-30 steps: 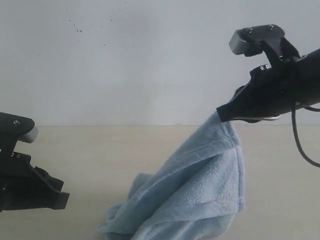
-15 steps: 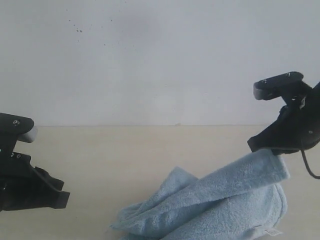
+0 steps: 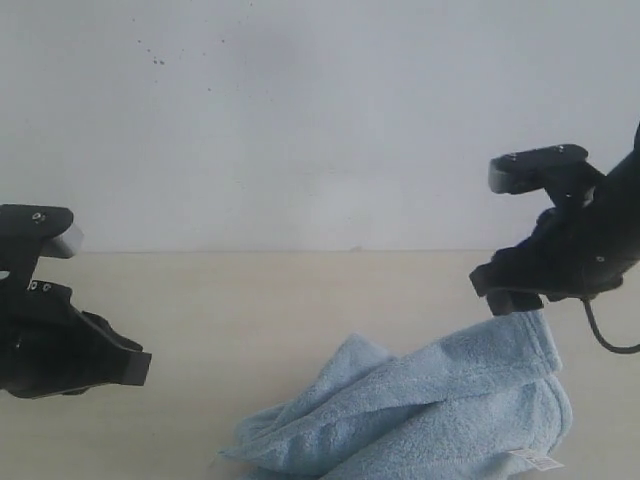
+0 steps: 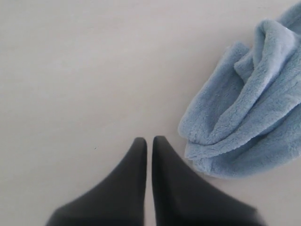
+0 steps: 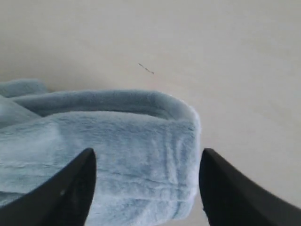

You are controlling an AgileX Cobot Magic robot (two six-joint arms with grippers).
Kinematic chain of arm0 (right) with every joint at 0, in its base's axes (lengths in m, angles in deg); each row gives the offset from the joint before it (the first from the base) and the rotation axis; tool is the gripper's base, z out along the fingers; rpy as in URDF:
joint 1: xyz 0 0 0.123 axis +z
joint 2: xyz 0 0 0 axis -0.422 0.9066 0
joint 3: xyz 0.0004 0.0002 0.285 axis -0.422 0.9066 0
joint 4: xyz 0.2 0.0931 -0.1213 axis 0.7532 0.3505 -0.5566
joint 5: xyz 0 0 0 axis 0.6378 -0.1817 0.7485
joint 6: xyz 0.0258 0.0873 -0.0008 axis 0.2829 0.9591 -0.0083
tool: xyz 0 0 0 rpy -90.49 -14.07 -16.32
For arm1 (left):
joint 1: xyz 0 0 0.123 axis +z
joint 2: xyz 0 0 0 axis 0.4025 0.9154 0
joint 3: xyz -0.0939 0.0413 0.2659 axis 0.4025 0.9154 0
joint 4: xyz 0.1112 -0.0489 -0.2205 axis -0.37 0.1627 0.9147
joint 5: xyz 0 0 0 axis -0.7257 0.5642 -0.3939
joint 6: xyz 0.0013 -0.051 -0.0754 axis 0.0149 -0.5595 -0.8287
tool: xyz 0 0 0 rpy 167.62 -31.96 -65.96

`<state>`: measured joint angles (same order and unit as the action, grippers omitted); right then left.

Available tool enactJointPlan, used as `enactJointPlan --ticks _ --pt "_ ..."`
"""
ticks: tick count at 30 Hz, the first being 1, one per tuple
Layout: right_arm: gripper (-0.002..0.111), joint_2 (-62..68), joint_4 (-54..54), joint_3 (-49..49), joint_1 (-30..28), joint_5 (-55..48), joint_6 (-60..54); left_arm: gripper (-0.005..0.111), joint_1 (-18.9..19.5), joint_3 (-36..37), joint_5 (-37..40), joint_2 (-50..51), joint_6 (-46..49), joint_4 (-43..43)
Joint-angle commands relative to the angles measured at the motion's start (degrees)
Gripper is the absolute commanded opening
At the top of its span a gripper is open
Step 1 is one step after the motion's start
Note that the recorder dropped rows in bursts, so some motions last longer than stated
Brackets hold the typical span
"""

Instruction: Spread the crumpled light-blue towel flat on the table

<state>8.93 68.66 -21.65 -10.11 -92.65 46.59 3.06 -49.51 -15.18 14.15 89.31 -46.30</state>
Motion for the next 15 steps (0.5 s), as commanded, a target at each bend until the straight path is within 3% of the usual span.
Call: enactJointPlan --ticks 1,5,8,15 --pt "0.058 -2.7 3.0 -1.9 9.7 -2.2 -10.5 0.004 -0.5 -0.5 1.3 0.1 1.1 1.8" --pt "0.058 -0.3 2.0 0.0 20.8 -0.6 -22.6 0.004 -0.5 -0.5 1.7 1.3 1.1 1.8" --pt "0.058 2.3 -2.4 1.7 26.6 3.0 -23.5 0.004 -0.5 -0.5 1.9 1.9 1.1 1.8" --pt "0.058 8.9 -8.1 1.8 28.3 5.7 -19.4 0.004 -0.5 -0.5 2.0 2.1 1.1 1.8"
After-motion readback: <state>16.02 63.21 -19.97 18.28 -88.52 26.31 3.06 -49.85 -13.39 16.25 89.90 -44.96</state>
